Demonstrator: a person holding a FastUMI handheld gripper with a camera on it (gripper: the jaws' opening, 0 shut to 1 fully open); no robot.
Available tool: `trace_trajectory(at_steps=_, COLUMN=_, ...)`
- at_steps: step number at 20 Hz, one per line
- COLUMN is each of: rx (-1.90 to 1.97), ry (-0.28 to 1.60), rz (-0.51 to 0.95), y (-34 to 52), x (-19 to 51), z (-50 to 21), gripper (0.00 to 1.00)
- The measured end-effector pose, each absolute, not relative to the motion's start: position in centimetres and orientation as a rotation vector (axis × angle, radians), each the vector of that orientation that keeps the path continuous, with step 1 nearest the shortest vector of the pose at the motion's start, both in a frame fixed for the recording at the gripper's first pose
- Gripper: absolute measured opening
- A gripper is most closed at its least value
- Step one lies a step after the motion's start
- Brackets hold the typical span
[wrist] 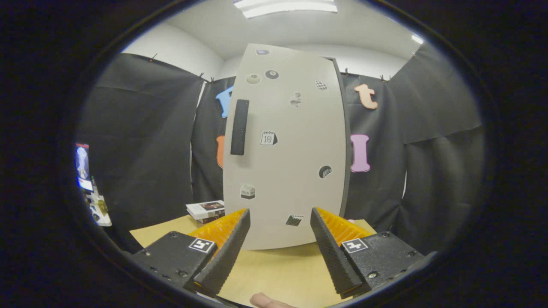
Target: Open the shoe cabinet door, grab the shoes and put them into the shoe cabinet, then close the shoe cabinet door.
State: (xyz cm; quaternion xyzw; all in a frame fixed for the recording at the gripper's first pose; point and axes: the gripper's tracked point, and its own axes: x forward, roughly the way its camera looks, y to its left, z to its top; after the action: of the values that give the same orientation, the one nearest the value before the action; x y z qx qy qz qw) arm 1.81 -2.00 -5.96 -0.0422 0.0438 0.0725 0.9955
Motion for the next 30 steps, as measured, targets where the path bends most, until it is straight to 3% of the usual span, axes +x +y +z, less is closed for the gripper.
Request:
trace_trajectory(at_steps=12, rx=-0.078, ry=-0.029, rz=0.037, y=-3.7, x=-2.6, z=0.4, gripper=0.97)
trace_trajectory(at_steps=30, rx=-0.01, ry=-0.104, rz=0.119, y=-2.1, x=-3.3, z=0.6, gripper=0.97)
